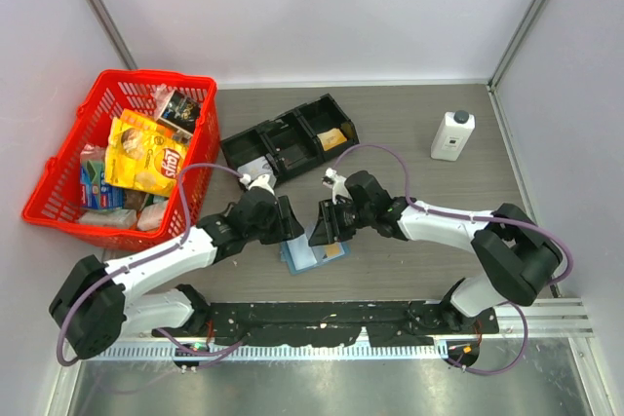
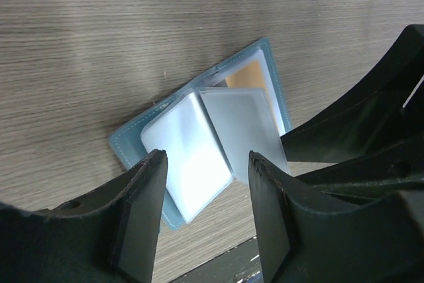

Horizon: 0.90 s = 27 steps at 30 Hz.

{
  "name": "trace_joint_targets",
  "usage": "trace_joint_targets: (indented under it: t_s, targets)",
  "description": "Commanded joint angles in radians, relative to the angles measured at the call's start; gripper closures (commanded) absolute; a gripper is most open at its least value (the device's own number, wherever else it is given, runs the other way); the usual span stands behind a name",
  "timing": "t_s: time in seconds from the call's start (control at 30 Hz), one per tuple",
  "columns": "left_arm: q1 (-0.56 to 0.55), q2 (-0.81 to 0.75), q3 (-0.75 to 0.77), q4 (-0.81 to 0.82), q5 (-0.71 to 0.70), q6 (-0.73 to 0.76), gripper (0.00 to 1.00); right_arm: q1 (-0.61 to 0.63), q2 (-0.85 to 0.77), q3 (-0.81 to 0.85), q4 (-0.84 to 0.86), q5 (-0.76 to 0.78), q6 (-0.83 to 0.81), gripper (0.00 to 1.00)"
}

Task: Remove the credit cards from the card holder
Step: Remove the credit card from the card holder.

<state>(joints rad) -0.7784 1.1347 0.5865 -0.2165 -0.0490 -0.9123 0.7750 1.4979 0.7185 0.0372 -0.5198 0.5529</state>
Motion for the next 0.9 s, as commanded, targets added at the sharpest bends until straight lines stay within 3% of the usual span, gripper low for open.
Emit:
trace_joint_targets:
  t_s: [0.0, 0.5, 0.87]
  targets:
    - [0.007, 0.017, 0.055, 0.086, 0.044, -0.014, 0.44, 0.001, -0.059, 0.026, 0.055, -0.005, -0.001, 0.54]
    - [0.008, 0.158, 0.111, 0.137, 0.144, -0.046, 0.46, 0.001, -0.054, -0.034, 0.136, -0.025, 0.007, 0.53]
    - [0.01, 0.178, 0.076, 0.129, 0.129, -0.039, 0.69, -0.006, -0.064, -0.053, 0.138, 0.003, 0.005, 0.53]
